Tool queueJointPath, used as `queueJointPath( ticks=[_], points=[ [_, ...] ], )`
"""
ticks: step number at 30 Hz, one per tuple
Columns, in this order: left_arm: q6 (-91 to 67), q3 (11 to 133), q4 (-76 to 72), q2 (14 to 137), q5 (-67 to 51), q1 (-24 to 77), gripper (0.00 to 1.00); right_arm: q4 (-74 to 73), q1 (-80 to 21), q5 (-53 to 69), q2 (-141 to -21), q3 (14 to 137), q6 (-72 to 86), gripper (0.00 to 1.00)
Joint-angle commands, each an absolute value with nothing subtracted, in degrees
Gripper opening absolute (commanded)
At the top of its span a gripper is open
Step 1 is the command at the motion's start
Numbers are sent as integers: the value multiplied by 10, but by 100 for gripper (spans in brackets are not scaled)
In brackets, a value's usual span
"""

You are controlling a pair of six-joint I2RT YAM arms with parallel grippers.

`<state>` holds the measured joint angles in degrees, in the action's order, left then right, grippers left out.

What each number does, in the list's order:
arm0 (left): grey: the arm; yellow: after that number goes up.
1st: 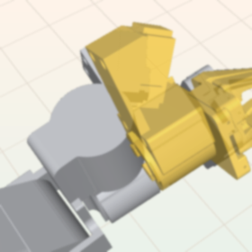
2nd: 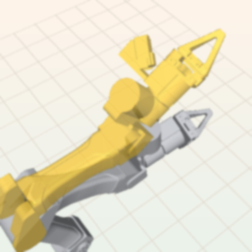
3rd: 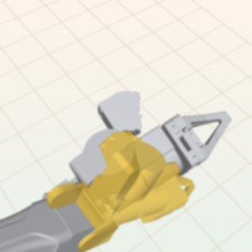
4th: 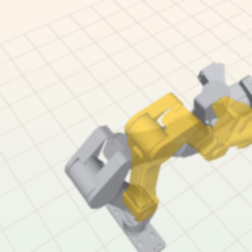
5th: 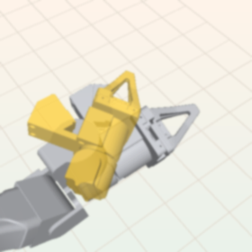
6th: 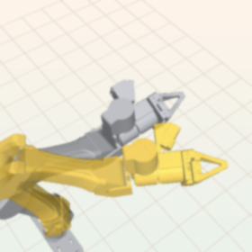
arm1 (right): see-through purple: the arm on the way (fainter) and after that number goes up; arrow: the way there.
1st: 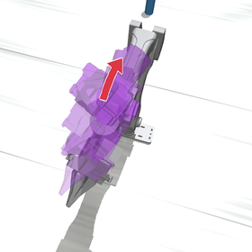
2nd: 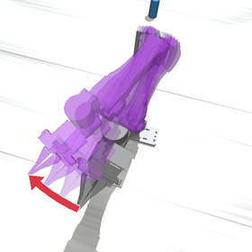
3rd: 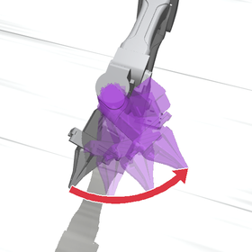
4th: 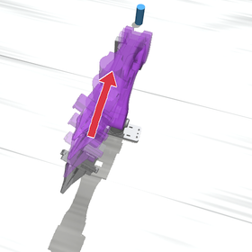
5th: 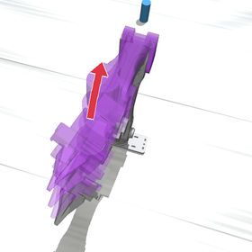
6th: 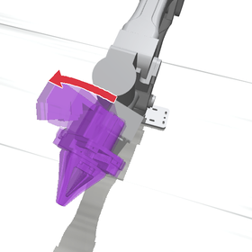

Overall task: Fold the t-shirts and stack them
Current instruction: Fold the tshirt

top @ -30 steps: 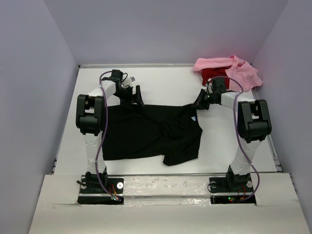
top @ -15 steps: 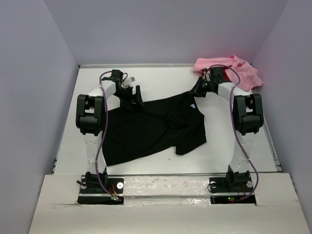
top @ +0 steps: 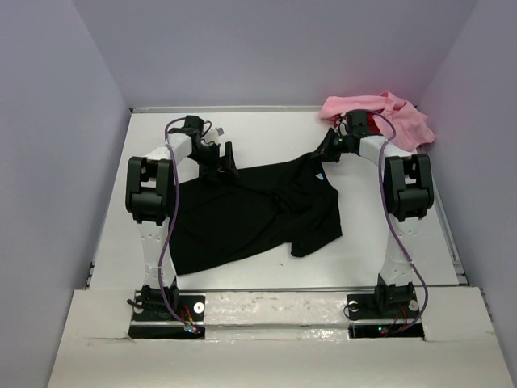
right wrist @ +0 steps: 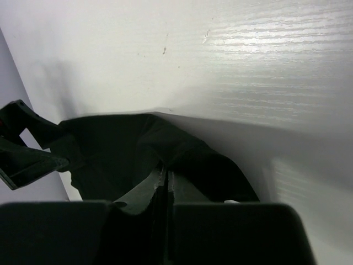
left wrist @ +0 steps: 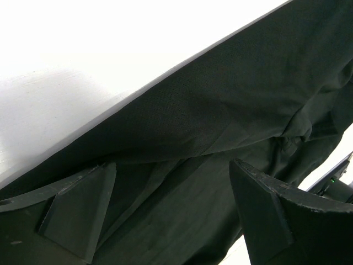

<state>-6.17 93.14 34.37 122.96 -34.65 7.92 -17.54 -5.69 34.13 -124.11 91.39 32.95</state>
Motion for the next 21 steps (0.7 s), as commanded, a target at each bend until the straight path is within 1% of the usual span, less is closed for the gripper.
queueJointPath(
  ticks=[1,6,11,16,21],
  points=[
    [-49,940,373,1228,-335,82,99,-168,-60,347,-1250,952,334,0],
    [-48,935,369,1227,-336,82,99,-170,-60,359,-1280,995,352,0],
    [-46,926,368,1218,-333,82,99,-175,-44,337,-1300,1022,377,0],
    [-45,916,365,1211,-331,82,99,-178,-32,341,-1329,1067,385,0],
    [-46,889,360,1196,-328,83,99,-178,-20,345,-1363,1108,399,0]
  ],
)
